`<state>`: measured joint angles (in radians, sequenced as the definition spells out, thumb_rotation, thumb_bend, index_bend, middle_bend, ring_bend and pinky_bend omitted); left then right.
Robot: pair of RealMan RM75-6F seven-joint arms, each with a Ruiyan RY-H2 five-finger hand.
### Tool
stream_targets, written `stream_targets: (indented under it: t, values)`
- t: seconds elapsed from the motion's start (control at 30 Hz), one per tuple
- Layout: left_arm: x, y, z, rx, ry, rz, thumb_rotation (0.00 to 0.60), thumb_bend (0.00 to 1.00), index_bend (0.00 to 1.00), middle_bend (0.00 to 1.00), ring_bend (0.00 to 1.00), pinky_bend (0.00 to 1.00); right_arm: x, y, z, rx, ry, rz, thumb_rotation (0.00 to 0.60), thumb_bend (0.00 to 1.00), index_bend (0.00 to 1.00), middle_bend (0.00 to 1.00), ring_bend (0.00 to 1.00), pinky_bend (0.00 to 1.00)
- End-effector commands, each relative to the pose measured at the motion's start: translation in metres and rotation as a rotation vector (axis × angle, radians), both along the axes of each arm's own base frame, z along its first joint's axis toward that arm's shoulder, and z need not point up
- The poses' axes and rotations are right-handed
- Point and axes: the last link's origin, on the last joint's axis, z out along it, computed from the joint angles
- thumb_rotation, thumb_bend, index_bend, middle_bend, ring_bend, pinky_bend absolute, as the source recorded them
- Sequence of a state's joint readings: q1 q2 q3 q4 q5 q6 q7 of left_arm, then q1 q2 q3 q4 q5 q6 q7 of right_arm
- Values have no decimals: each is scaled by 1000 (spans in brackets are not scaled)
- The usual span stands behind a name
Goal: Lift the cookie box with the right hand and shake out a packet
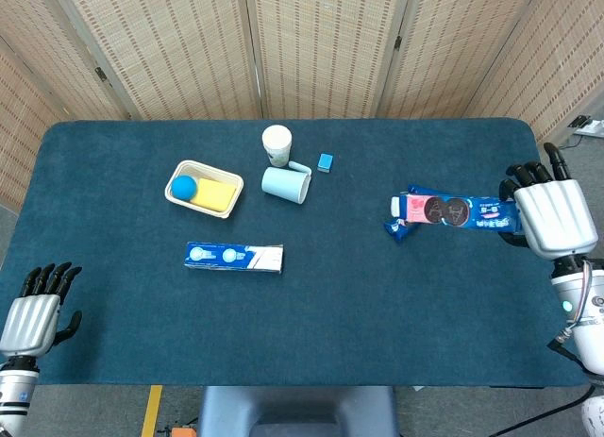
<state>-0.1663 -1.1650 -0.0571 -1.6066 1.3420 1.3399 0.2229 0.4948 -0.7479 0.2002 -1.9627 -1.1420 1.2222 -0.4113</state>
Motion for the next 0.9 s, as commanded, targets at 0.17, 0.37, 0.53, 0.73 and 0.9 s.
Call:
stream_targets:
  t: [0.17,0.37,0.53,0.73,0.9]
  values:
    - [1,-3,5,24,-21,-16,600,437,141,112,83,83,-37,-2,-88,127,-391,108,600,126,605,311,242,44]
    - [1,-4,7,23,-34,-15,600,438,130,112,87,84,-56,-14,-151,169,-628,125,600,127,598,297,208,46]
    - [0,-7,12,38,-48,-24,600,437,110,112,87,84,-69,-26,-179,176,-684,107,600,127,560,274,188,46]
    - [1,-7,13,45,-54,-33,600,437,104,112,88,86,-83,-28,-197,202,-614,79,600,127,464,249,183,45]
    - [1,-9,13,42,-56,-31,600,438,103,112,89,100,-92,-32,-191,242,-541,33,600,127,80,41,60,2]
